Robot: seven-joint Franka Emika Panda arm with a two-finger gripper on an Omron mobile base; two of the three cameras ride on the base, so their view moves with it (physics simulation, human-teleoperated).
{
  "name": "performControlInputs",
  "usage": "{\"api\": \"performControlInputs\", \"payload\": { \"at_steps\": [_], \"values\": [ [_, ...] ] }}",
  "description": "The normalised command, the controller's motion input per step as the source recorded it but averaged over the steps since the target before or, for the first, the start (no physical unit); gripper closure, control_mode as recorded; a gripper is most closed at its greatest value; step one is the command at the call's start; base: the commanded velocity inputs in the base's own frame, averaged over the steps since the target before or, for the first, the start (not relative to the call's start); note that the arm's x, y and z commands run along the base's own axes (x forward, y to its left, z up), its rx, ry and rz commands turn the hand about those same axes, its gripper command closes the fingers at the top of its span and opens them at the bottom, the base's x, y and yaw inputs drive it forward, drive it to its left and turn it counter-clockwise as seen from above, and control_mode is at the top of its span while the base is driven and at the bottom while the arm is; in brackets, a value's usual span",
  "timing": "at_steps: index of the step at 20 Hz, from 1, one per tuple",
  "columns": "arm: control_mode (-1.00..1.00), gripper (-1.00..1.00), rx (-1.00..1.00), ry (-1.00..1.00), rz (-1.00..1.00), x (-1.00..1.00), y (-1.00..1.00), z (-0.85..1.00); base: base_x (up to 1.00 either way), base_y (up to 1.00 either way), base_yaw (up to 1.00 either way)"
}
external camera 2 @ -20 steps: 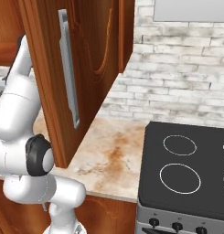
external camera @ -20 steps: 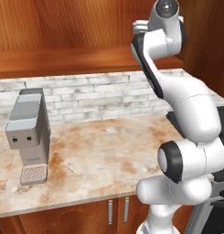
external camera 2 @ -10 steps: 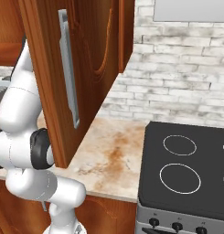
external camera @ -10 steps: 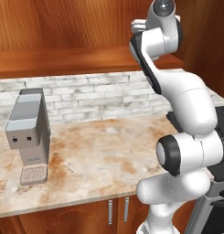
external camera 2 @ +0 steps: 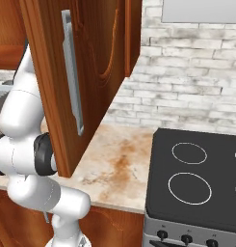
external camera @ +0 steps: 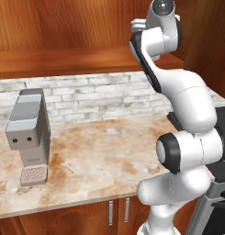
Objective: Take 2 condiments from the cabinet and move them on the counter near the stove.Make sure the condiments are lined up with each other, next to each other.
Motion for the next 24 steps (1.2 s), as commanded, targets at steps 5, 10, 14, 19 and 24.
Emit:
{"api": "performControlInputs", "payload": {
  "at_steps": [5,10,14,19,24],
  "values": [
    [-1.00,-1.00,0.00,0.00,0.00,0.00,-0.01,-0.11,0.00,0.00,0.00],
    [-1.00,1.00,0.00,0.00,0.00,0.03,0.00,-0.10,0.00,0.00,0.00],
    [-1.00,1.00,0.00,0.00,0.00,0.02,0.00,0.00,0.00,0.00,0.00],
    [-1.00,1.00,0.00,0.00,0.00,-0.08,0.00,0.00,0.00,0.00,0.00],
    [-1.00,1.00,0.00,-0.09,0.04,-0.63,0.03,0.00,0.00,0.00,0.00]
  ]
}}
